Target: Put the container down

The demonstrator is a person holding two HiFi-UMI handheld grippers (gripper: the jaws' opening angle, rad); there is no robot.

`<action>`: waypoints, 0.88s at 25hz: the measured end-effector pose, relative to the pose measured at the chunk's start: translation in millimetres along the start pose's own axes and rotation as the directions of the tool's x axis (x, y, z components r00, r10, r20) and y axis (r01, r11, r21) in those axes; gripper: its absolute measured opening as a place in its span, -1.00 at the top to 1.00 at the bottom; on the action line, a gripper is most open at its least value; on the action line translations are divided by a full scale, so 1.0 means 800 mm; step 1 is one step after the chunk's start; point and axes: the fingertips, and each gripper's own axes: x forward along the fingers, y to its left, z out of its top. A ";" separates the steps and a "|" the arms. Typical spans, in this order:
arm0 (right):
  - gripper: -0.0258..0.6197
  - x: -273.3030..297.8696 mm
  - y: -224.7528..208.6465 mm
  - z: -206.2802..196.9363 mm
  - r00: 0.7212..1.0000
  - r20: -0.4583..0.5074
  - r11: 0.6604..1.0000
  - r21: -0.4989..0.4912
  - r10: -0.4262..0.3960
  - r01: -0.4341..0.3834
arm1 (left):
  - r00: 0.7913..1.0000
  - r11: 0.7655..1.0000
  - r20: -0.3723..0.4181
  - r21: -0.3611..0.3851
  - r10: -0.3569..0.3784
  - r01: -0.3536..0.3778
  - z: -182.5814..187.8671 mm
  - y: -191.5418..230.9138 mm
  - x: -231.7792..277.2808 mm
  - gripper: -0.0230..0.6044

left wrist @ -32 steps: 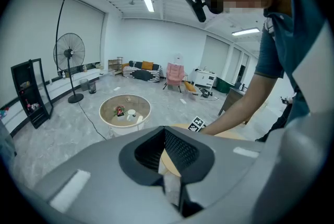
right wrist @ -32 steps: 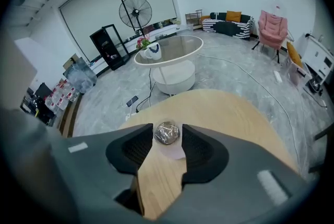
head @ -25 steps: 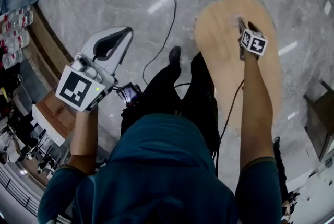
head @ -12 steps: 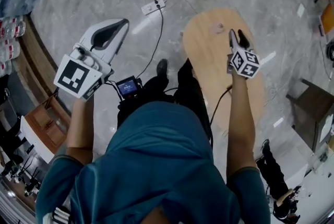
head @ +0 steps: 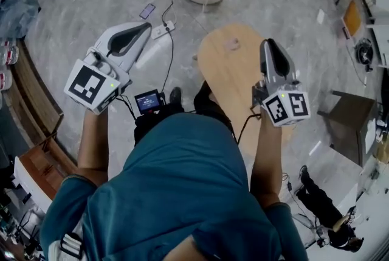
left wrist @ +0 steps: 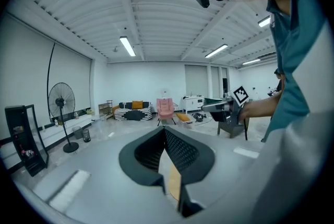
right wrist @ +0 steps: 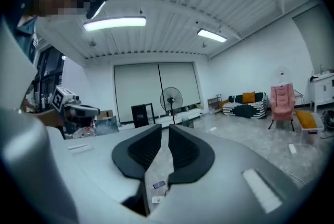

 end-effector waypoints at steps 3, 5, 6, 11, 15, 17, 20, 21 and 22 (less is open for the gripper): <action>0.84 -0.035 0.049 0.061 0.997 0.073 0.999 -0.040 0.031 -0.028 | 0.999 0.999 0.025 0.021 -0.032 0.031 0.014 -0.015 -0.010 0.94; 0.89 -0.052 0.076 0.092 0.996 0.083 0.995 -0.092 0.036 -0.028 | 0.999 0.998 0.024 0.032 -0.046 0.045 0.023 -0.024 -0.013 0.94; 0.90 -0.061 0.089 0.103 0.996 0.078 0.993 -0.119 0.036 -0.027 | 0.999 0.998 0.015 0.034 -0.052 0.052 0.025 -0.029 -0.014 0.94; 0.90 -0.094 0.135 0.136 0.994 0.097 0.986 -0.163 0.053 -0.037 | 0.993 0.992 0.018 0.051 -0.118 0.117 0.032 -0.053 -0.016 0.94; 0.90 -0.118 0.141 0.140 0.993 0.113 0.990 -0.137 0.030 -0.015 | 0.990 0.989 0.027 0.050 -0.139 0.138 0.035 -0.063 -0.019 0.94; 0.90 -0.132 0.137 0.139 0.993 0.121 0.992 -0.123 0.006 0.009 | 0.989 0.988 0.034 0.070 -0.142 0.139 0.037 -0.066 -0.019 0.94; 0.90 -0.149 0.129 0.134 0.990 0.133 0.993 -0.105 -0.036 0.051 | 0.982 0.981 0.063 0.093 -0.177 0.171 0.038 -0.074 -0.018 0.94; 0.90 -0.153 0.126 0.133 0.989 0.137 0.993 -0.099 -0.050 0.064 | 0.979 0.978 0.069 0.095 -0.191 0.184 0.038 -0.077 -0.017 0.94; 0.90 -0.156 0.124 0.132 0.988 0.139 0.993 -0.093 -0.061 0.075 | 0.978 0.976 0.066 0.095 -0.200 0.194 0.037 -0.079 -0.017 0.94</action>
